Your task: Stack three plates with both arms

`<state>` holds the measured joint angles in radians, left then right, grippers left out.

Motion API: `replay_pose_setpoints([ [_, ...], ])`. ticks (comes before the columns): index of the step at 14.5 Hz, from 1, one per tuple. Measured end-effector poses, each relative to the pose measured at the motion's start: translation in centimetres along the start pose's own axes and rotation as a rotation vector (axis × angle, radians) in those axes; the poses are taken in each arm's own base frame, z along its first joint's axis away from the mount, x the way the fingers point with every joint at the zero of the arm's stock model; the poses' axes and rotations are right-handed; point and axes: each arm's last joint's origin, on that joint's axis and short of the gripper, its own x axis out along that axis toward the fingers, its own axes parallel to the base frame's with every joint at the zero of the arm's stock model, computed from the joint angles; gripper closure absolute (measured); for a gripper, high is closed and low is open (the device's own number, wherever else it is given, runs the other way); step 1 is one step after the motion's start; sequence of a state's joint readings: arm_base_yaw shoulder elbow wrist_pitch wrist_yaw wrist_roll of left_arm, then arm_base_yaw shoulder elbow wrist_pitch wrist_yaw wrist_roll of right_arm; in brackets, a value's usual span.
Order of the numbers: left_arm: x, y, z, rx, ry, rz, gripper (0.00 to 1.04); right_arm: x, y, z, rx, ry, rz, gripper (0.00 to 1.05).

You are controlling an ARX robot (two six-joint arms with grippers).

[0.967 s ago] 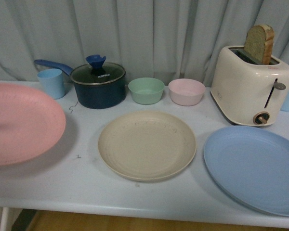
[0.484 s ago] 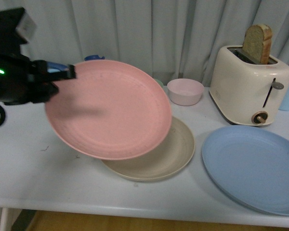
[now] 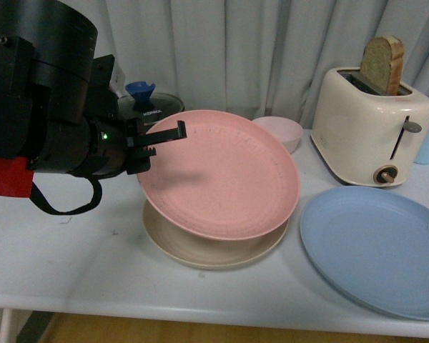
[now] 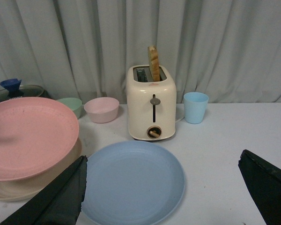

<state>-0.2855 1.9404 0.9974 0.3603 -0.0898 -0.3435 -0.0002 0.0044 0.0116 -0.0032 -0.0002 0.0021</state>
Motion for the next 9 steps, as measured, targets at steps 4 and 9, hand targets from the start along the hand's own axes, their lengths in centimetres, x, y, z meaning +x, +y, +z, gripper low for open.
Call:
replay_pose_setpoints([
  [4, 1.1, 0.9, -0.8, -0.056, 0.002, 0.042, 1.02, 0.0, 0.0, 0.0, 0.000, 0.000, 0.000, 0.06],
  [9, 1.7, 0.7, -2.9, -0.030, 0.060, 0.056, 1.02, 0.0, 0.0, 0.0, 0.000, 0.000, 0.000, 0.06],
])
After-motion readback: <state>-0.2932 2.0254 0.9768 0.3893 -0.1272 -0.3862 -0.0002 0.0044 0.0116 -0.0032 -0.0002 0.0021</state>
